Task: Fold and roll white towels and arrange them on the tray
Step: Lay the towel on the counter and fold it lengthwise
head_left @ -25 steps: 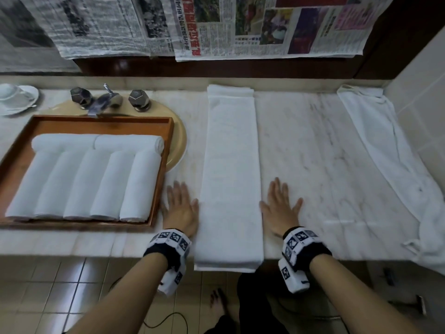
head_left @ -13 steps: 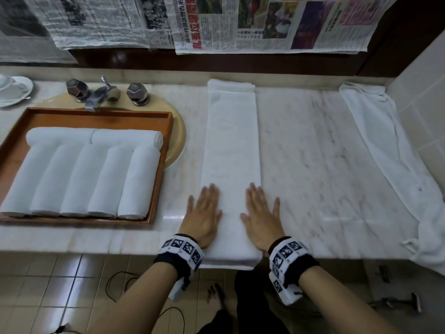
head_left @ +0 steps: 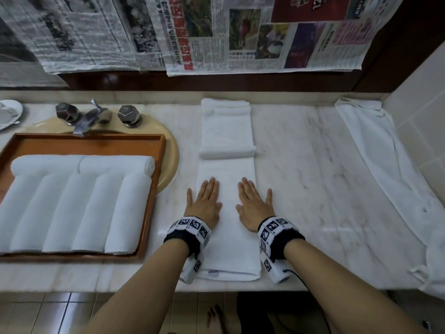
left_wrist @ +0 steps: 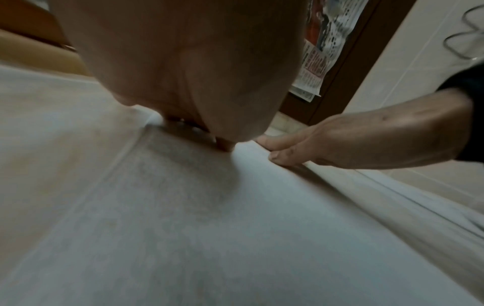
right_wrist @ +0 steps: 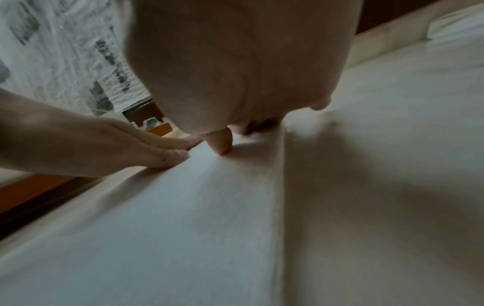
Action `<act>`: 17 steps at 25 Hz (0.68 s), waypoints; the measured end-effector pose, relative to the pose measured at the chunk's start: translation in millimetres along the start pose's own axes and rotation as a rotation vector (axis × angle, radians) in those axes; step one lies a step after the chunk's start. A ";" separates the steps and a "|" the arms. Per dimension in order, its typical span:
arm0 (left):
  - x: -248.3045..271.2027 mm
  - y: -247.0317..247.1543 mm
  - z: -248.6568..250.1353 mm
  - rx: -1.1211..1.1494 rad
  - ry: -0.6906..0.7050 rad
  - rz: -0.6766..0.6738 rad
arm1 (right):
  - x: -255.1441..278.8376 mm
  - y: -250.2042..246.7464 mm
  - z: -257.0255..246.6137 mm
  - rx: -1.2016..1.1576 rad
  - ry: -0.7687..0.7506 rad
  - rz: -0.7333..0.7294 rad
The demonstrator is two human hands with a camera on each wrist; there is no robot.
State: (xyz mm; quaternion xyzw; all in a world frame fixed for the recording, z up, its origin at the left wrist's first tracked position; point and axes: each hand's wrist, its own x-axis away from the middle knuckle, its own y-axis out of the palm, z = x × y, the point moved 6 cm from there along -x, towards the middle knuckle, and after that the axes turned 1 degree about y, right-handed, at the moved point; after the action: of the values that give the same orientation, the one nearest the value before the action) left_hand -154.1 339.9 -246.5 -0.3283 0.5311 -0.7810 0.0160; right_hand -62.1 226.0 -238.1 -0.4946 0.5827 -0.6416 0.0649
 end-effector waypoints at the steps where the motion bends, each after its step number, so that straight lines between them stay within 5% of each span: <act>1: -10.0 -6.2 -2.1 -0.006 -0.018 -0.013 | -8.3 -8.2 1.2 0.000 0.001 -0.013; 4: -16.5 -23.7 3.9 0.007 -0.039 0.010 | -8.4 -19.0 -3.2 0.030 0.022 0.019; 8: 43.8 9.3 17.2 0.006 0.154 0.071 | 38.4 26.6 -12.3 0.114 -0.159 0.073; 11: 66.3 24.9 -31.8 0.119 -0.093 0.051 | 46.0 30.6 37.0 -0.016 0.141 0.060; 13: 69.3 17.9 -34.0 0.173 -0.121 0.089 | 51.0 23.6 39.3 -0.036 0.226 0.130; 17: 82.2 40.3 24.8 0.141 0.143 0.139 | 70.5 50.4 -27.3 -0.007 -0.070 0.181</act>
State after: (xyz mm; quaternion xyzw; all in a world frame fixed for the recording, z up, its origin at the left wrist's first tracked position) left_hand -218.4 271.3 -234.2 -0.2323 0.4960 -0.8349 0.0551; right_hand -141.8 182.4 -235.0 -0.4624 0.6246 -0.6134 0.1410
